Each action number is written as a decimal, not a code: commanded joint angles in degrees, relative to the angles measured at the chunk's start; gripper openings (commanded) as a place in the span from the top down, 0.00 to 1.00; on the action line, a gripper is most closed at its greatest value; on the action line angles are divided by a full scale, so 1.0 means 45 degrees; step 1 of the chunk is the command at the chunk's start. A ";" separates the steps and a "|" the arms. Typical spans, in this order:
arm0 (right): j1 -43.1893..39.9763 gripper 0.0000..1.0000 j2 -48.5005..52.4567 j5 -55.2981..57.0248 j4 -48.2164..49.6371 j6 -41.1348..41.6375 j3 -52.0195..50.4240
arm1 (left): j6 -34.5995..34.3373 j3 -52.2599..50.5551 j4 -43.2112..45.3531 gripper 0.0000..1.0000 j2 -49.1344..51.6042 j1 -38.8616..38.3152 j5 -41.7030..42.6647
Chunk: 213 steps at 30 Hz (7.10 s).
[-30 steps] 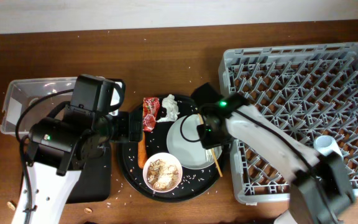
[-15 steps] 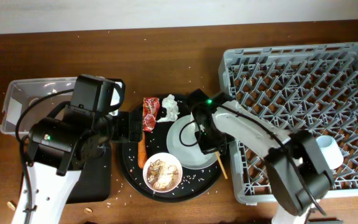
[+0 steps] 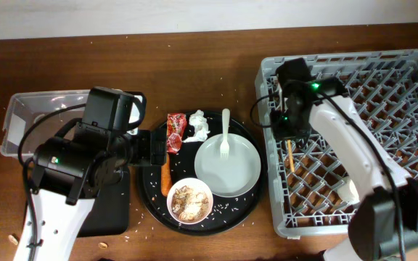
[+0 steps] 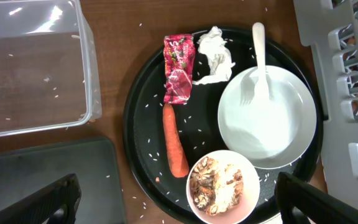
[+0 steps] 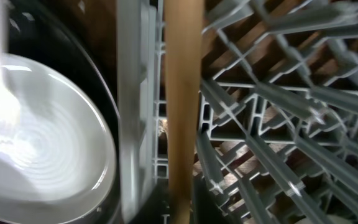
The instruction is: Sort waste into correct bins and load items into the dishwasher rack
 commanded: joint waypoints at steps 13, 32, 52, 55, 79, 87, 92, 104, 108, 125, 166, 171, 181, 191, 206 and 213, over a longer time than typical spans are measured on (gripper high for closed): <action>0.4614 0.53 0.2273 0.0253 0.3410 0.4901 0.0044 | -0.0121 0.0199 -0.0005 0.01 -0.0029 0.0044 -0.0146; 0.4580 0.96 0.0967 0.0753 0.2302 0.5124 0.0219 | -0.0121 0.0199 -0.0005 0.01 -0.0029 0.0044 -0.0146; 0.1841 0.47 -0.3293 -0.0160 -0.0583 0.1637 -0.0141 | -0.0121 0.0199 -0.0005 0.01 -0.0029 0.0044 -0.0146; 0.2730 0.60 -0.3211 -0.1481 -0.0627 0.2356 -0.0442 | -0.0121 0.0199 -0.0005 0.01 -0.0029 0.0044 -0.0146; 0.4930 0.96 -0.2244 0.0325 0.4221 1.0433 -0.5795 | -0.0121 0.0199 -0.0005 0.01 -0.0029 0.0044 -0.0146; 0.4857 0.96 -0.3959 1.1565 -0.1151 0.6737 0.0777 | -0.0121 0.0199 -0.0005 0.01 -0.0029 0.0044 -0.0146; 0.3512 0.96 -0.3813 1.6111 -0.1141 0.5634 0.0811 | -0.0121 0.0199 -0.0005 0.01 -0.0029 0.0044 -0.0146; -0.0049 0.96 -0.1443 1.2755 -0.0534 0.3055 0.0631 | -0.0121 0.0199 -0.0005 0.01 -0.0029 0.0044 -0.0146; -0.0049 0.96 -0.0311 1.2585 -0.0554 0.2807 0.0617 | -0.0121 0.0199 -0.0005 0.01 -0.0029 0.0044 -0.0146; 0.0092 0.96 -0.0495 1.5873 0.0019 0.2142 0.1433 | -0.0121 0.0199 -0.0005 0.01 -0.0029 0.0044 -0.0146; 0.1710 0.96 -0.2477 -0.0505 -0.1685 0.2341 0.0262 | -0.0121 0.0199 -0.0005 0.01 -0.0029 0.0044 -0.0146; 0.1428 0.96 -0.2113 0.0515 0.0155 0.3245 -0.1617 | -0.0121 0.0199 -0.0005 0.01 -0.0029 0.0044 -0.0146; -0.2798 0.96 -0.2205 0.1515 0.0559 0.1243 0.0316 | -0.0121 0.0199 -0.0005 0.01 -0.0029 0.0044 -0.0146; -0.2822 0.88 -0.2875 0.0665 -0.0369 0.1146 0.2234 | -0.0121 0.0199 -0.0005 0.01 -0.0029 0.0044 -0.0146; -0.2822 0.10 -1.2230 -0.1103 -0.3876 0.0248 0.4201 | -0.0121 0.0199 -0.0005 0.01 -0.0029 0.0044 -0.0146; -0.2822 0.01 -1.2769 -0.1107 -0.4065 0.0248 0.4192 | -0.0126 0.0199 0.0194 0.01 -0.0029 0.0044 0.0063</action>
